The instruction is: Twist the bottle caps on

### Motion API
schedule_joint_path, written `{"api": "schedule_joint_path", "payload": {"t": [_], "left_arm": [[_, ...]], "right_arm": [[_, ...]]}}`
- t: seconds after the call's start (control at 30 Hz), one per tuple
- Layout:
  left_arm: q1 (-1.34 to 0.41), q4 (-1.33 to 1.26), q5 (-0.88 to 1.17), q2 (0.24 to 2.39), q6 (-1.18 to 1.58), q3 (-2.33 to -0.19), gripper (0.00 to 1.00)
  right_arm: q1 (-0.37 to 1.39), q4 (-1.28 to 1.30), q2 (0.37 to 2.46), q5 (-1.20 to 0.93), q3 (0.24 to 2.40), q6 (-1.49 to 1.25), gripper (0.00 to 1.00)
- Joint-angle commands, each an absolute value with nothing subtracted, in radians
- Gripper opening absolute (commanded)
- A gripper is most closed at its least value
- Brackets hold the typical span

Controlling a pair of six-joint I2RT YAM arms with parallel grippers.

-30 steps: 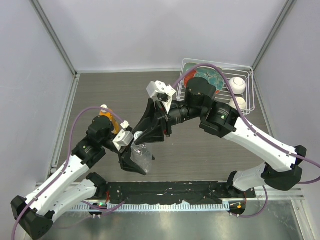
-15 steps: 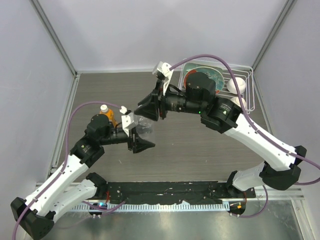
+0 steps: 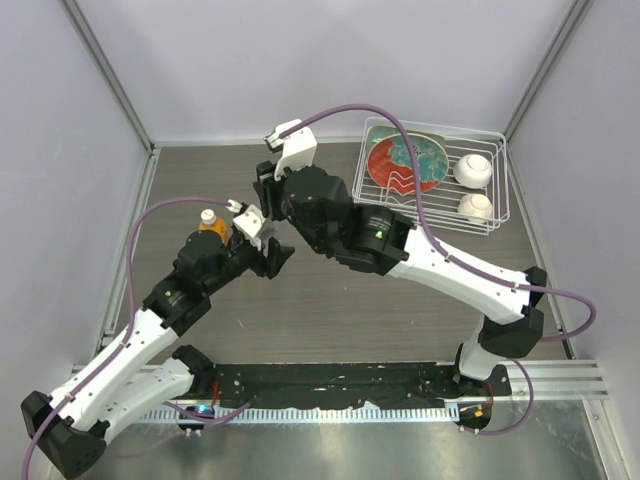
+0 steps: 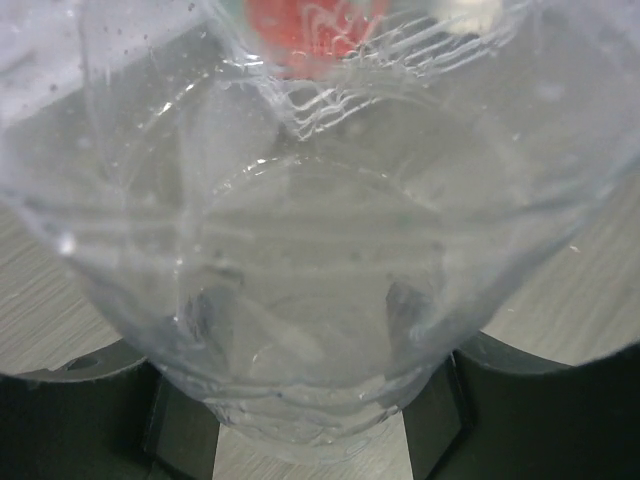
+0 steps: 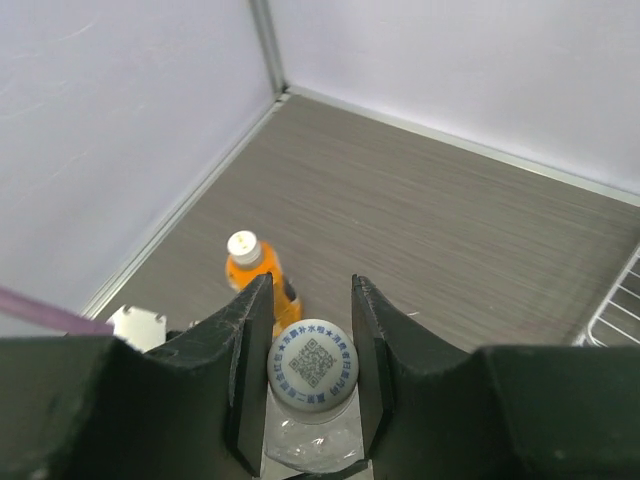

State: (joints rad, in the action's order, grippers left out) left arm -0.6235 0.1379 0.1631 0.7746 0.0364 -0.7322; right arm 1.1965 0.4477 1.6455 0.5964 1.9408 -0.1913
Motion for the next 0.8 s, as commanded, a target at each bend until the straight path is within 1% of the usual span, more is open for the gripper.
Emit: {"api": "schedule_joint_path", "payload": {"t": [0.0, 0.03, 0.13, 0.17, 0.2, 0.23, 0.27, 0.33, 0.37, 0.43, 0.47, 0.5, 0.53, 0.57, 0.6, 0.63, 0.7, 0.73, 0.77], "left_arm": [[-0.617, -0.109, -0.127, 0.739, 0.04, -0.769, 0.0], [-0.617, -0.107, -0.158, 0.739, 0.043, -0.767, 0.0], [-0.615, -0.091, -0.161, 0.739, 0.054, -0.764, 0.0], [-0.614, -0.087, -0.155, 0.741, 0.058, -0.759, 0.0], [-0.614, -0.078, -0.147, 0.741, 0.069, -0.758, 0.0], [-0.612, -0.071, -0.132, 0.741, 0.074, -0.758, 0.0], [-0.612, -0.064, -0.102, 0.742, 0.078, -0.756, 0.0], [-0.611, -0.041, -0.046, 0.741, 0.084, -0.755, 0.0], [-0.611, -0.037, -0.004, 0.741, 0.087, -0.749, 0.0], [-0.609, -0.026, 0.066, 0.739, 0.11, -0.744, 0.0], [-0.607, -0.026, 0.102, 0.739, 0.117, -0.736, 0.0], [-0.607, -0.025, 0.182, 0.739, 0.121, -0.732, 0.0], [-0.606, -0.025, 0.239, 0.738, 0.124, -0.727, 0.0], [-0.606, -0.025, 0.286, 0.736, 0.127, -0.72, 0.02], [-0.604, -0.028, 0.399, 0.735, 0.13, -0.715, 0.03], [-0.604, -0.034, 0.457, 0.736, 0.13, -0.706, 0.03], [-0.604, -0.055, 0.584, 0.739, 0.127, -0.698, 0.0], [-0.604, -0.057, 0.704, 0.745, 0.129, -0.698, 0.0], [-0.604, -0.058, 0.782, 0.749, 0.135, -0.698, 0.0]], "right_arm": [[1.227, 0.62, 1.71, 0.934, 1.985, -0.23, 0.01], [1.229, 0.614, 1.715, 0.933, 1.988, -0.238, 0.01], [1.232, 0.575, 1.72, 0.887, 1.994, -0.245, 0.01], [1.232, 0.572, 1.721, 0.878, 2.003, -0.242, 0.02], [1.232, 0.565, 1.724, 0.849, 2.023, -0.241, 0.06], [1.232, 0.561, 1.72, 0.83, 2.032, -0.236, 0.13], [1.232, 0.557, 1.715, 0.809, 2.051, -0.223, 0.3], [1.232, 0.543, 1.686, 0.752, 2.063, -0.218, 0.48], [1.232, 0.538, 1.672, 0.743, 2.071, -0.222, 0.59], [1.23, 0.532, 1.619, 0.691, 2.069, -0.23, 0.65], [1.232, 0.529, 1.599, 0.666, 2.065, -0.233, 0.71], [1.23, 0.522, 1.576, 0.643, 2.05, -0.233, 0.73], [1.23, 0.511, 1.524, 0.571, 2.037, -0.229, 0.76], [1.23, 0.499, 1.5, 0.527, 2.022, -0.216, 0.78], [1.229, 0.468, 1.47, 0.464, 1.985, -0.2, 0.79], [1.218, 0.457, 1.424, 0.348, 1.967, -0.163, 0.81], [1.191, 0.451, 1.384, 0.199, 1.922, -0.143, 0.84], [1.174, 0.451, 1.368, 0.148, 1.913, -0.132, 0.85], [1.136, 0.451, 1.341, -0.018, 1.89, -0.126, 0.86]]}}
